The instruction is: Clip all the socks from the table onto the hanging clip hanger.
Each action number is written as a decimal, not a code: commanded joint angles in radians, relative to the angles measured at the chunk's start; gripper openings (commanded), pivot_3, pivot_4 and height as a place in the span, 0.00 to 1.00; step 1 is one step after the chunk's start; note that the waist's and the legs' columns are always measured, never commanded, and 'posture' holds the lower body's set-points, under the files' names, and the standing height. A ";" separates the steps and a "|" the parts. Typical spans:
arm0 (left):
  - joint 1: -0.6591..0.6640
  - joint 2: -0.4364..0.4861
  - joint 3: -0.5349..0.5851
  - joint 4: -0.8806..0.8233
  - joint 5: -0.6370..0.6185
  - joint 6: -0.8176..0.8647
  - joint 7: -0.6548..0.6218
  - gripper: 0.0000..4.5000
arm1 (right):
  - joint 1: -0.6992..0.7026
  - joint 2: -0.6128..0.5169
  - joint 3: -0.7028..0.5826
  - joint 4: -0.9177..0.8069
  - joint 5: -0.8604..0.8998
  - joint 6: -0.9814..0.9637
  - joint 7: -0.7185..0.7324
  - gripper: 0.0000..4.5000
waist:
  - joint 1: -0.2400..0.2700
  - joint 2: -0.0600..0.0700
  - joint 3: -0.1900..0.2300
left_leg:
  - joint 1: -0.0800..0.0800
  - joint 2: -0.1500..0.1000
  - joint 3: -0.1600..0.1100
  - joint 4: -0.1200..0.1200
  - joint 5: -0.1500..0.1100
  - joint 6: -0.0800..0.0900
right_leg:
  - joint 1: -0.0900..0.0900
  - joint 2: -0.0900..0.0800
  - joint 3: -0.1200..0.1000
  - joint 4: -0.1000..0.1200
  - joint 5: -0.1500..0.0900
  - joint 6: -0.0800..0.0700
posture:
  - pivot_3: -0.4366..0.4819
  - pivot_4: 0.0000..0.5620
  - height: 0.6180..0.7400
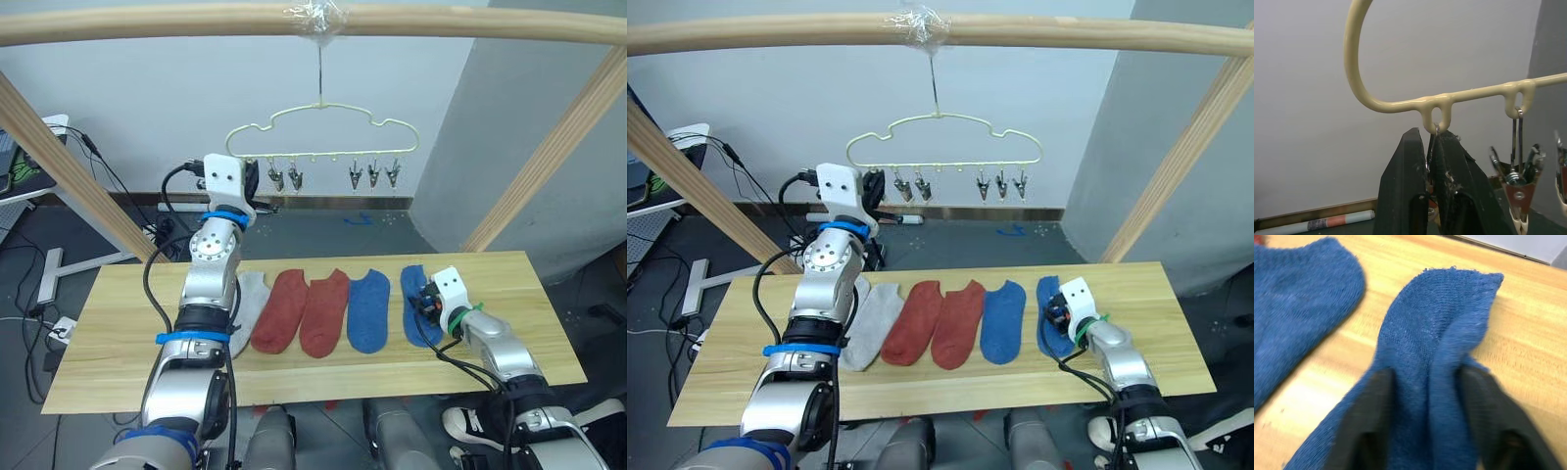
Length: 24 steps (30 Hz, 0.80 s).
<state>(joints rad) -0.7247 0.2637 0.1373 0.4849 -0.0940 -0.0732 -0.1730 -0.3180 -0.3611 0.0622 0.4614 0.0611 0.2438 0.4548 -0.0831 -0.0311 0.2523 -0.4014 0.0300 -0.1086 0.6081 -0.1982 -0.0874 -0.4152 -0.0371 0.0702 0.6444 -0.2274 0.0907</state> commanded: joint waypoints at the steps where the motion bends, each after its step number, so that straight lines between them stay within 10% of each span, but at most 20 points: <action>1: 0.002 0.014 0.011 -0.001 -0.005 -0.010 -0.010 0.00 | 0.057 -0.001 0.003 -0.007 -0.012 0.020 0.002 0.15 | 0.000 0.000 0.000 | 0.000 0.000 0.000 0.000 0.000 0.000 | 0.000 0.000 0.000 0.000 0.000 0.000 | 0.44 0.40 1.00; 3: 0.013 0.015 0.015 -0.007 -0.006 -0.003 -0.010 0.00 | 0.079 -0.004 -0.008 -0.050 -0.009 0.018 -0.006 0.01 | 0.001 0.000 0.000 | 0.001 0.000 0.000 0.000 0.000 0.000 | 0.001 0.000 0.000 0.000 0.000 0.000 | 0.44 0.40 1.00; 13: 0.017 -0.007 0.128 -0.163 -0.339 0.427 -0.134 0.00 | 0.135 -0.055 0.072 -0.521 -0.029 0.035 0.072 0.01 | -0.007 0.001 0.001 | 0.000 0.000 0.001 0.000 0.000 0.000 | -0.003 0.000 0.001 0.002 0.000 0.000 | 0.47 0.41 1.00; 24: -0.006 0.046 0.313 -0.340 -0.773 0.966 -0.118 0.00 | -0.098 0.190 0.192 -0.611 0.003 0.270 0.030 0.01 | 0.003 0.001 0.000 | -0.002 0.001 -0.001 -0.001 0.000 0.000 | -0.004 0.001 0.000 0.002 0.000 0.000 | 0.47 0.38 1.00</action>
<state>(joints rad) -0.7172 0.2969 0.4253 0.1893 -0.8286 0.8655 -0.3017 -0.4049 -0.1707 0.2616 -0.1461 0.0610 0.4992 0.4981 -0.0806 -0.0305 0.2527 -0.4045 0.0310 -0.1099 0.6078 -0.1982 -0.0875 -0.4195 -0.0361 0.0699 0.6458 -0.2275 0.0904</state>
